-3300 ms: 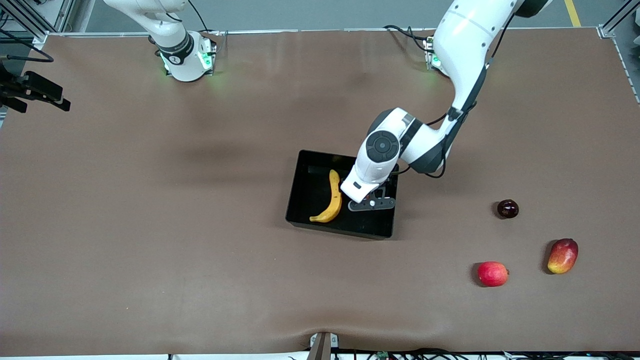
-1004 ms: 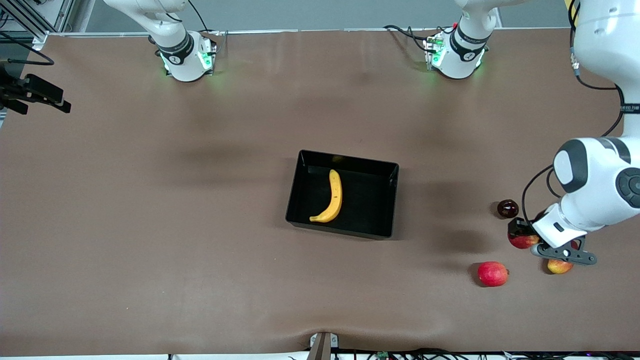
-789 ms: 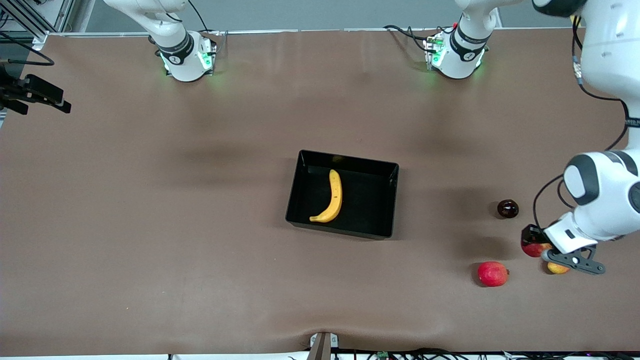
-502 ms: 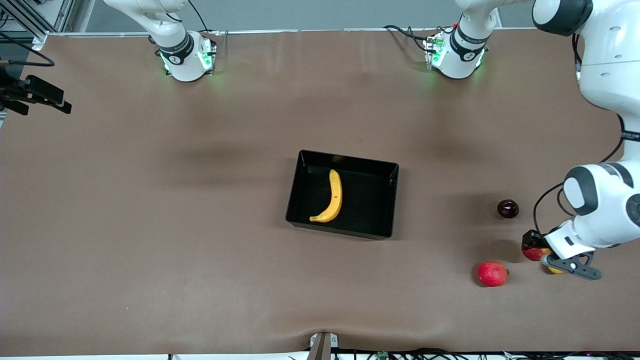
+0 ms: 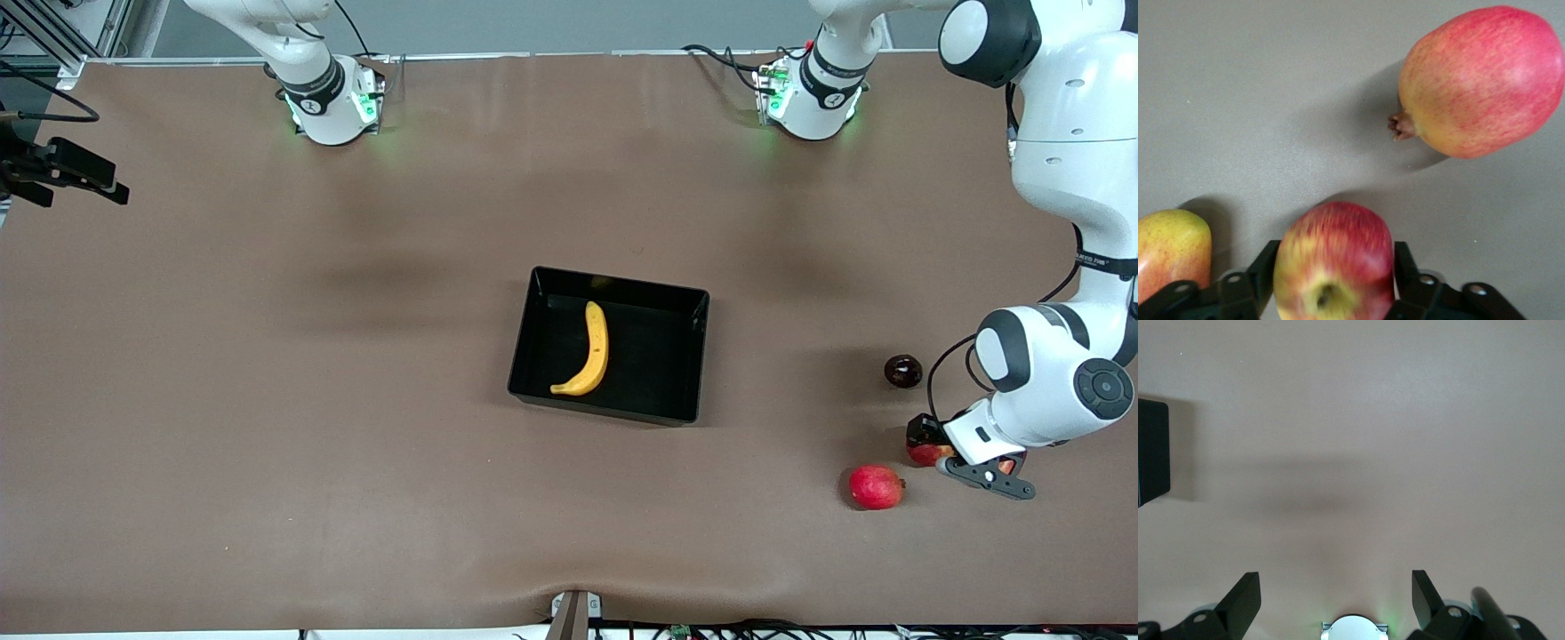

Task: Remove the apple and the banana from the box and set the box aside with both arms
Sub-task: 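Lower the apple beside the mango and open the left gripper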

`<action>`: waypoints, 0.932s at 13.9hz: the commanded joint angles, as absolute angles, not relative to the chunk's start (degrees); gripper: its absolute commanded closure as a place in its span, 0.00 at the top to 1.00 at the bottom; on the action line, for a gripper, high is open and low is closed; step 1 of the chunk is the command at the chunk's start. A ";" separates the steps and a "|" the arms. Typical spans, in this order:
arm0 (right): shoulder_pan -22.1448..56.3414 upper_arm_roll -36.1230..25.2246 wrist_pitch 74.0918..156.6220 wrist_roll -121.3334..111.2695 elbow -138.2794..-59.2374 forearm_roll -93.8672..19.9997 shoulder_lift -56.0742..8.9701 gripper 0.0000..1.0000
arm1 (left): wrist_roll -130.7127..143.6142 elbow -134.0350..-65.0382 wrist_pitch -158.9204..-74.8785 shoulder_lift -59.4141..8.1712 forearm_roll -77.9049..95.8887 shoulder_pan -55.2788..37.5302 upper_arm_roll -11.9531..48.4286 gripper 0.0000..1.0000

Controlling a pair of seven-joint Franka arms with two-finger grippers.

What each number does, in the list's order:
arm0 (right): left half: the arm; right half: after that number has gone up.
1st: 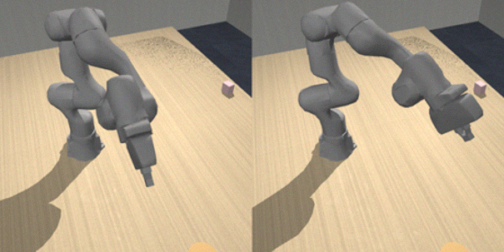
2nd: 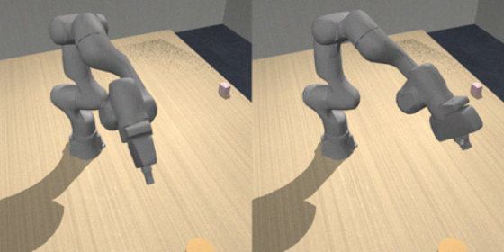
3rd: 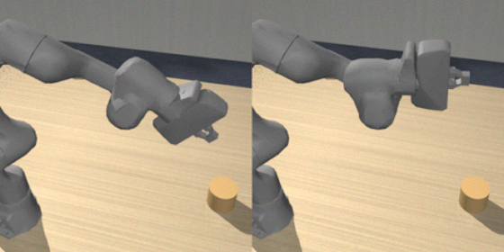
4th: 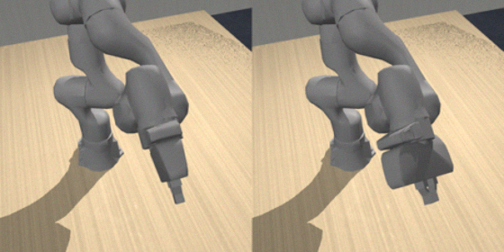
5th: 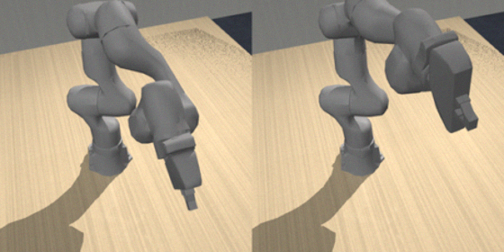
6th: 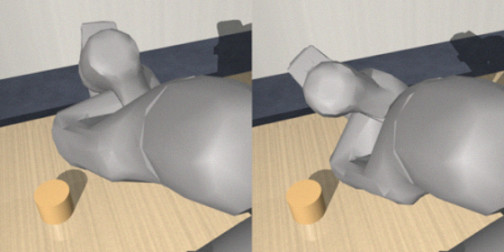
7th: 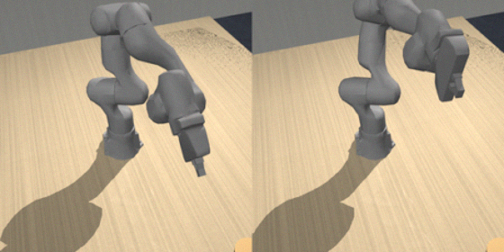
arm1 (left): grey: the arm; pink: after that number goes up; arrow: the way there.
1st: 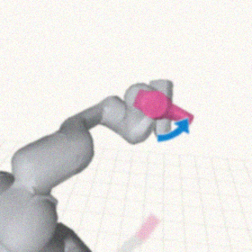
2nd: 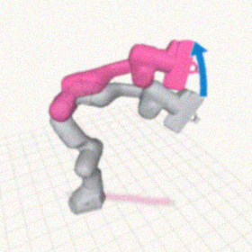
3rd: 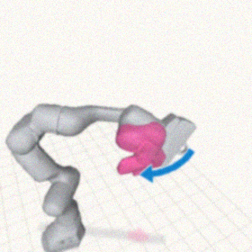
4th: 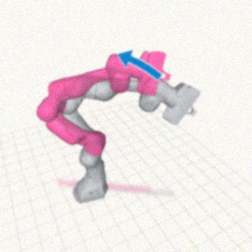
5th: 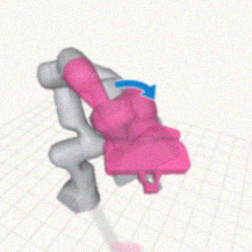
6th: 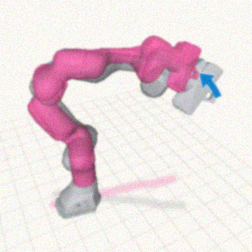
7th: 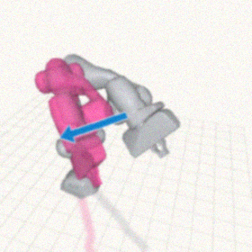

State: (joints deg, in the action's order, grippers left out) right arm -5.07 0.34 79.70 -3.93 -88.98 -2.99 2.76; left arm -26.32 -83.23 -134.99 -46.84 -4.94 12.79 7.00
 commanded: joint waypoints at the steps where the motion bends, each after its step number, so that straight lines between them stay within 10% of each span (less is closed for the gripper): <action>1: -5.89 0.79 79.10 -4.40 -87.80 -3.25 2.29 1.00 | -25.93 -82.00 -135.00 -46.15 -5.80 12.83 7.12 1.00; 13: -5.89 0.79 79.10 -4.39 -87.80 -3.25 2.20 1.00 | 5.24 -82.97 -120.15 -29.27 -6.15 -0.33 10.98 1.00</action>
State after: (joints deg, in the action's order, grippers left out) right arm -5.07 0.33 79.70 -3.93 -88.96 -2.99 2.74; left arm -0.18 -81.08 -121.42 -31.39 -5.00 3.36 10.86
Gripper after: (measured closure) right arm 0.000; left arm 0.000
